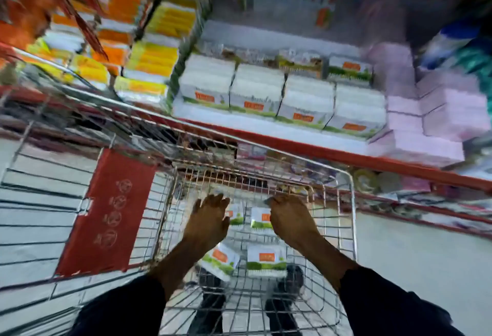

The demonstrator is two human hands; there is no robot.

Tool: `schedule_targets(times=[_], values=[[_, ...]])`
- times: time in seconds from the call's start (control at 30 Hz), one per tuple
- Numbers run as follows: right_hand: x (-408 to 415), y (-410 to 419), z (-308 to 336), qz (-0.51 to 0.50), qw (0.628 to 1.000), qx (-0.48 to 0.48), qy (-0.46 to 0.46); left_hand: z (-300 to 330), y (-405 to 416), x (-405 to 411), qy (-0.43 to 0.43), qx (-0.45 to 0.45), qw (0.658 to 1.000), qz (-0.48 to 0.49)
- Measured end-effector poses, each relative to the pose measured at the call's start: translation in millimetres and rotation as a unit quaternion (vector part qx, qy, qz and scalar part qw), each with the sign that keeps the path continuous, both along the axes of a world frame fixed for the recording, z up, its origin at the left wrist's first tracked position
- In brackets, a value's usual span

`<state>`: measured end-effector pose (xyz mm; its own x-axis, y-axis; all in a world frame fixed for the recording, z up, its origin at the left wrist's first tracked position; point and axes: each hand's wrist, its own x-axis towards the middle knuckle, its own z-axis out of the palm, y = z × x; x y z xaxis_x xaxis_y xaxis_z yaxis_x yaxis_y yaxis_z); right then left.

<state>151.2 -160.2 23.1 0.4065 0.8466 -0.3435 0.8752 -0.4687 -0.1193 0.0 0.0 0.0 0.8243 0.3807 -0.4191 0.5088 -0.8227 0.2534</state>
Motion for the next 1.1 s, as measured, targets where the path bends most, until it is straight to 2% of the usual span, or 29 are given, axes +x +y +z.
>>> schedule_targets(times=[0.07,0.3,0.4,0.53,0.63,0.77,0.87,1.1], values=[[3.2,9.1,-28.2,-0.009,0.998,-0.042,0.043,-25.2,9.1,7.8,0.030,-0.032,0.999,0.007],[15.1,19.5,-95.6,-0.006,0.988,-0.148,0.033,-82.9,28.4,28.4,0.087,-0.089,0.992,-0.015],[20.1,21.1,-100.2,-0.010,0.991,-0.131,0.034,-90.2,32.3,29.1,0.090,-0.107,0.990,-0.010],[23.6,12.7,-90.2,-0.042,0.995,-0.055,0.077,-83.6,38.7,25.9,0.027,-0.128,0.991,0.031],[16.3,8.3,-69.2,-0.050,0.995,-0.008,0.086,-62.3,39.2,19.7,-0.025,-0.119,0.992,0.033],[4.8,8.3,-27.9,-0.042,0.999,0.011,0.018,-18.5,40.8,6.7,-0.069,-0.074,0.995,-0.002],[1.5,14.1,18.6,-0.051,0.997,0.058,-0.028,27.1,45.7,-0.5,-0.124,-0.015,0.992,-0.003],[5.7,26.8,136.8,-0.087,0.973,0.207,-0.048,154.9,59.7,-6.6,-0.244,0.069,0.967,0.016]])
